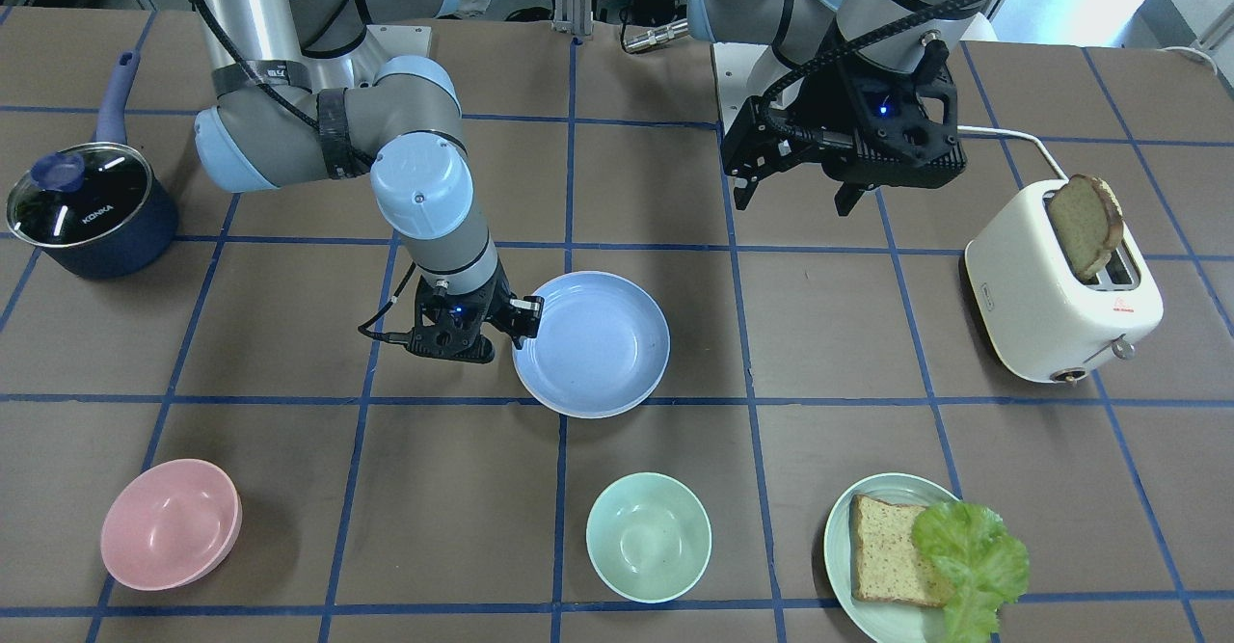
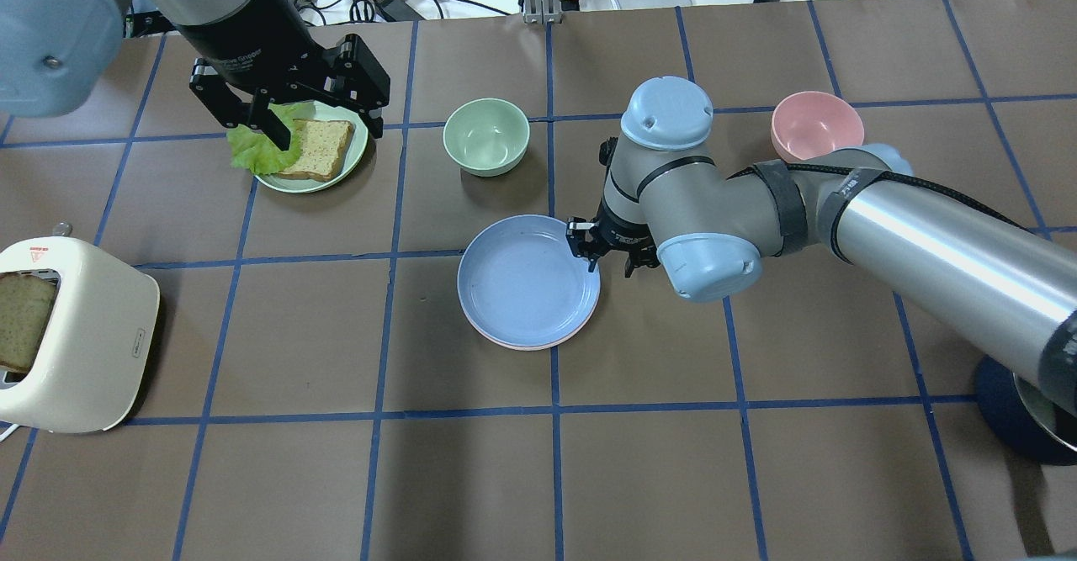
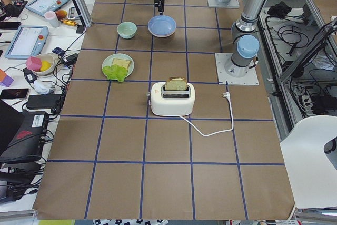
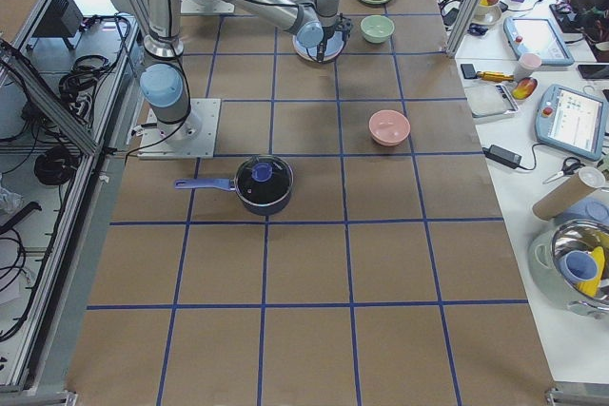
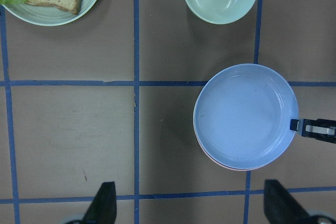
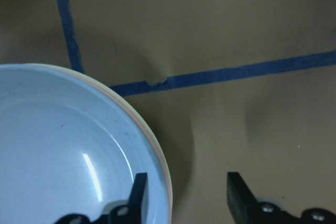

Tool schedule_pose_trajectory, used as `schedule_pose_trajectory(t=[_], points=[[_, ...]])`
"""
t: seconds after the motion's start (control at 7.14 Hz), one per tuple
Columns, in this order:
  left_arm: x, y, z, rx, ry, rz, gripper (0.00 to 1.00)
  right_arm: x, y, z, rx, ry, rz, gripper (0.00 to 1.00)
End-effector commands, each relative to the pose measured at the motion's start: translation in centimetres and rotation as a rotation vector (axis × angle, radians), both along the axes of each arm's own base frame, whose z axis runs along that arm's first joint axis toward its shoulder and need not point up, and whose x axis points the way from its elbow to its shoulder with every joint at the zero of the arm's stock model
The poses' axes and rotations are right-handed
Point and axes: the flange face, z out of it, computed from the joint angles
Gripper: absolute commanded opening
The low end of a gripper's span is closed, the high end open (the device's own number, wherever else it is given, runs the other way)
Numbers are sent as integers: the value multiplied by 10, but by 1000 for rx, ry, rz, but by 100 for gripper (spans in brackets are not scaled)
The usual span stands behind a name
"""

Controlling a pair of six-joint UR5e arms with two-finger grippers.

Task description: Stack three plates with pink and blue

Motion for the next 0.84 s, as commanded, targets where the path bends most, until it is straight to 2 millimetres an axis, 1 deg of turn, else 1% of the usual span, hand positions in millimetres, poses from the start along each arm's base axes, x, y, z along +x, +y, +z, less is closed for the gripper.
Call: schedule_pose_trajectory(t=[0.0, 0.28, 0.42, 0.56, 0.7], points=[[0, 0, 0, -1, 0, 0, 100, 0, -13, 38, -84, -2, 12, 100], [0, 0, 0, -1, -1, 1, 100, -3, -33, 67, -128, -19, 16, 100], [0, 0, 0, -1, -1, 1, 100, -20, -46, 81, -97, -7, 78, 100], [0, 1, 1, 1, -3, 0, 100, -38, -60, 108, -100, -2, 112, 100], [5, 0, 0, -5, -59, -2, 100, -57, -71, 136, -89, 12, 169, 100]])
